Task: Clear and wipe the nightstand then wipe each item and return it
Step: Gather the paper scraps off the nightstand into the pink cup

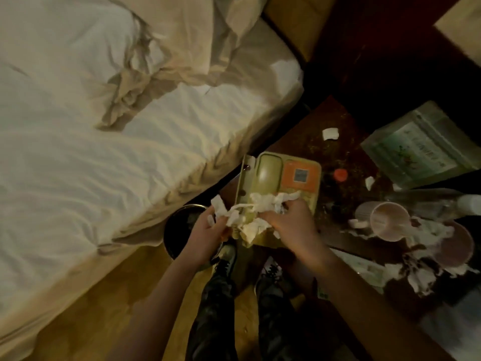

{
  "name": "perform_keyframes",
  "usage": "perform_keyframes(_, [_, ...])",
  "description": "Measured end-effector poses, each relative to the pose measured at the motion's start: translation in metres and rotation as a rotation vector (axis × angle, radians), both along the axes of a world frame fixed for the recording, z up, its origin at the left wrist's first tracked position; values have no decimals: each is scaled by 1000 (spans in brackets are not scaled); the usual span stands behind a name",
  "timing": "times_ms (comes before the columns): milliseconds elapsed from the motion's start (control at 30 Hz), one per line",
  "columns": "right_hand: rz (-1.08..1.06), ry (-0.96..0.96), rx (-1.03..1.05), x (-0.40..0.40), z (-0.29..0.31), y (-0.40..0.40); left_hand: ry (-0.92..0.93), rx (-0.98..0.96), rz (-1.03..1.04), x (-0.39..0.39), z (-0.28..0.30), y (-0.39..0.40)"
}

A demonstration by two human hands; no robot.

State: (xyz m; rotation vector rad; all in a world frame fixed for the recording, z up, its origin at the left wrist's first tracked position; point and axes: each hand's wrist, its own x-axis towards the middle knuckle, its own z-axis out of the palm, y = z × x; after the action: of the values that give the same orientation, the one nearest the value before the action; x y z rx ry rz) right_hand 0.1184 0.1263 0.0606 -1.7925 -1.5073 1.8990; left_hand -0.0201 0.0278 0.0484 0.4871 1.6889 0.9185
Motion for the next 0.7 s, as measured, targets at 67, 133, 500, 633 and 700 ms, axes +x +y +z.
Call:
perform_keyframes(67, [66, -15, -68, -16, -9, -28, 16, -78, 29, -12, -12, -33])
perform_keyframes(133, [117, -2, -127, -32, -20, -54, 24, -134, 88, -23, -25, -62])
perform_keyframes(500, [109, -163, -352, -114, -142, -149, 97, -470, 159, -83, -127, -147])
perform_keyframes(633, [135, -252, -349, -126, -185, -164, 90, -613, 134, -97, -180, -162])
perform_keyframes(700, [184, -287, -325, -129, -205, -169, 85, -641, 112, -100, -202, -165])
